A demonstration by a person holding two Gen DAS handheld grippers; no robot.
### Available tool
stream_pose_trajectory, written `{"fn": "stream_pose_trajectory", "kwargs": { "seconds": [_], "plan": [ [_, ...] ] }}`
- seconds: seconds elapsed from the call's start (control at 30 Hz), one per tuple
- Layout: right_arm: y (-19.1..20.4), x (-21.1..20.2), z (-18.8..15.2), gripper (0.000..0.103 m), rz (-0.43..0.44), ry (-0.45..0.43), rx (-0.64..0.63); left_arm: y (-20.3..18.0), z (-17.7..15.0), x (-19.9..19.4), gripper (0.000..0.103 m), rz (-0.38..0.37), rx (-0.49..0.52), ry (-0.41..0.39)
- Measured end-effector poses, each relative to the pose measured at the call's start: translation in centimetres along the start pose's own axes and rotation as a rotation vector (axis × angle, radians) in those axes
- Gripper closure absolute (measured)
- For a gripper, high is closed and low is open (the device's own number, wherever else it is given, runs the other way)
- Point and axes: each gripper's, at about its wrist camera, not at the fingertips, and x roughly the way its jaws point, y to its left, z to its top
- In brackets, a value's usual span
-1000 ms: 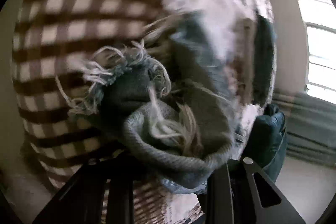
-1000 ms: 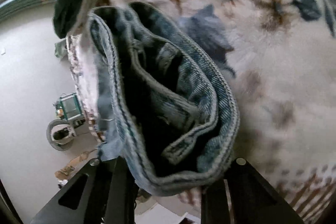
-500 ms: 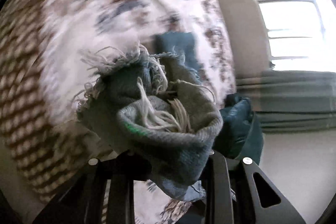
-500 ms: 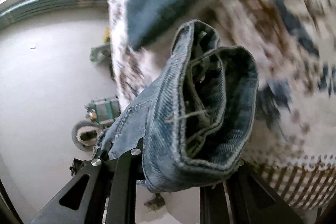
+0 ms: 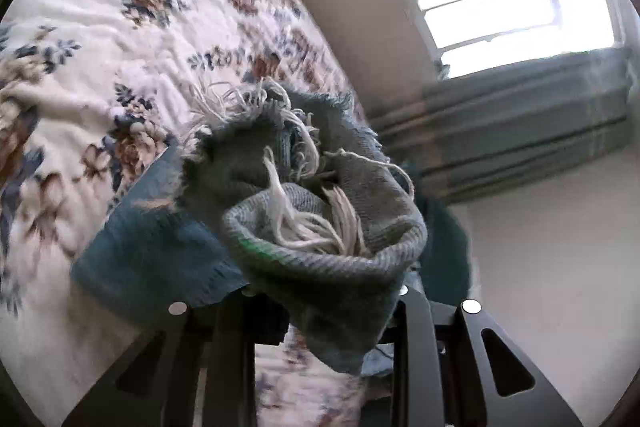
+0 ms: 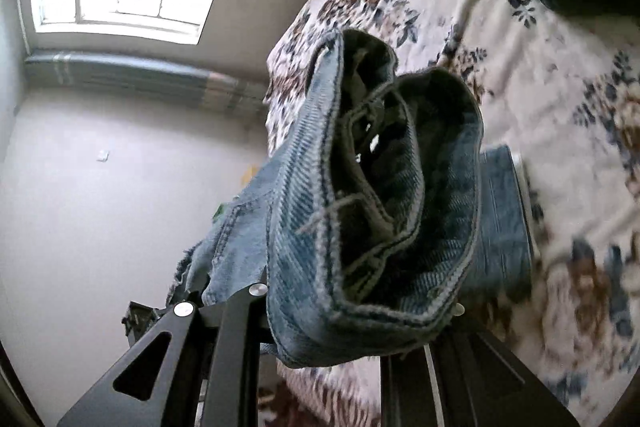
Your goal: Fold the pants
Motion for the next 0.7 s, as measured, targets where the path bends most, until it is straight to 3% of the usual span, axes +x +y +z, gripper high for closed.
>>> {"fn": "stream_pose_trajectory", "kwargs": {
  "seconds": [0.13,0.2,0.3,0.47,0.53,0.7],
  "plan": [
    [-7.1,6.0,-0.4,0.085,-0.057,-0.003,0.111,8.5,-0.5,5.4,0.08,0.093,-0.031,0.098],
    [-11.6,9.7,-2.3,0.085,-0.12,0.034,0.178,13.7,-1.9,7.3,0.08,0.159,-0.073,0.159],
    [-16.1,12.9,-4.9,0.085,-0.162,0.053,0.246,18.3,-3.6,8.1,0.08,0.182,-0.1,0.193],
    [-17.7,14.1,-6.6,0.083,-0.124,0.027,0.256,19.5,-4.0,7.3,0.076,0.139,-0.092,0.205],
    [-17.0,13.6,-6.9,0.069,-0.158,0.031,0.23,19.7,-3.9,6.8,0.07,0.134,-0.123,0.231],
    [-15.1,12.1,-7.0,0.056,-0.242,0.066,0.175,18.2,-4.2,4.2,0.068,0.192,-0.122,0.226]
  ]
}}
